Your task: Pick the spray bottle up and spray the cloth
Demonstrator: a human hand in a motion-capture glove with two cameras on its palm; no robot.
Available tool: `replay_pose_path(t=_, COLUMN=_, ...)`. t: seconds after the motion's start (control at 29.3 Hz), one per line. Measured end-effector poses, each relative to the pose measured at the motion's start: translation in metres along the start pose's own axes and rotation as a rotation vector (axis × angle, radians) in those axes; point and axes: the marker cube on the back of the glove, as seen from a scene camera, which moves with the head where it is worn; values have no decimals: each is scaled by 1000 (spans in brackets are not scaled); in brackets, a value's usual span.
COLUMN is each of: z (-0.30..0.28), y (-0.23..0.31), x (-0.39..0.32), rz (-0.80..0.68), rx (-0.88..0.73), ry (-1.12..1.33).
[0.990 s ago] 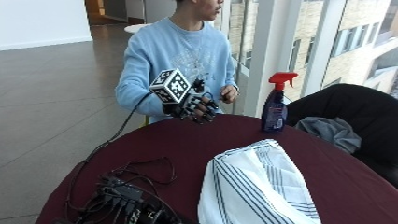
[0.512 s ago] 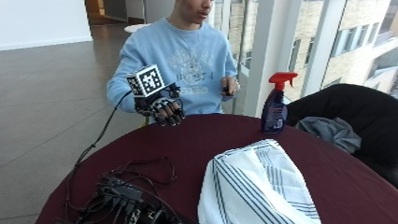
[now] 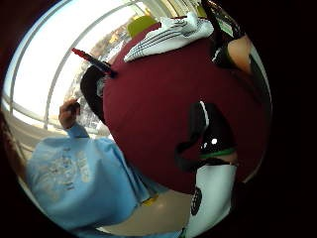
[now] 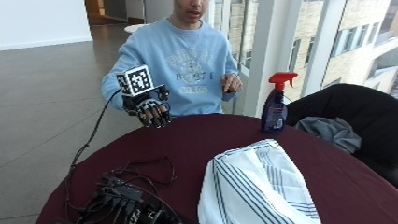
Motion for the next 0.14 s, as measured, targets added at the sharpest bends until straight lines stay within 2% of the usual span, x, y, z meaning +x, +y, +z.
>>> replay_pose_path(t=0.14, z=0, y=0, x=2, rz=11, rx=-6, ry=-10)
